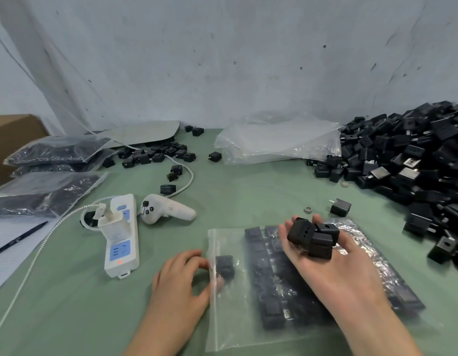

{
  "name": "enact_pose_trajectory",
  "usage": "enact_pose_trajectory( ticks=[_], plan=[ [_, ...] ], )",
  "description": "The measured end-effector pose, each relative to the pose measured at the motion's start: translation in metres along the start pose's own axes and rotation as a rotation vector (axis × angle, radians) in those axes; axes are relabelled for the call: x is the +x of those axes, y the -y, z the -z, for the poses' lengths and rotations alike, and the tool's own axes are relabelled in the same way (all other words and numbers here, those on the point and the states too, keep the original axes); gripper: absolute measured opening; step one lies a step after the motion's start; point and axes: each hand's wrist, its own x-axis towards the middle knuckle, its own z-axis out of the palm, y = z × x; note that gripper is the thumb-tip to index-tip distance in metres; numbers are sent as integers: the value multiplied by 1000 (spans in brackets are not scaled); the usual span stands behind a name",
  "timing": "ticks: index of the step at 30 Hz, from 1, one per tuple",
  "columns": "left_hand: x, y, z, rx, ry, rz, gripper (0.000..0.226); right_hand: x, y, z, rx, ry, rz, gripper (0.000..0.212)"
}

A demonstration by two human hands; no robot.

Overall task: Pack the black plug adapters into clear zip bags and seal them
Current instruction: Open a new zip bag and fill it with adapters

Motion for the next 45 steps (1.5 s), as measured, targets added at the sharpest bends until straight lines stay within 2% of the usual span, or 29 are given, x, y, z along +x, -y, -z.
enact_pose_trajectory(
  ticks=[4, 7, 11, 13, 15, 23, 28, 31, 36, 40, 45],
  plan=[
    [14, -1, -9, 17, -19, -41, 26, 0, 3, 1, 0, 4, -13, 25],
    [23, -1, -12, 17, 7, -10, 29, 2, 3, 3, -24, 6, -22, 26],
    [33, -5, -12, -66, -51, 88, 60, 6, 5, 1, -49, 23, -34, 28],
    [38, -5, -10, -84, -18, 110, 90, 9, 6, 0, -64, 32, -30, 27],
    [43, -3, -7, -54, 28, 99, 102, 12, 7, -1, -72, 35, -29, 26],
    [55, -8, -14, 7, -8, -17, 81, 19, 7, -1, -79, 43, -25, 29],
    [62, -6, -16, 25, 42, -26, 85, 21, 9, 0, -77, 45, -10, 27],
    [61, 1, -16, 55, 77, -41, 79, 20, 8, -1, -81, 40, -6, 27],
    [61, -2, -18, 38, 18, -64, 69, 19, 6, 1, -96, 21, -2, 24],
    [63, -6, -19, 52, 0, -52, 69, 19, 7, 3, -105, 6, 6, 24],
    [61, -1, -3, 116, 109, 15, 72, 20, 6, 3, -101, -8, 3, 23]
  ],
)
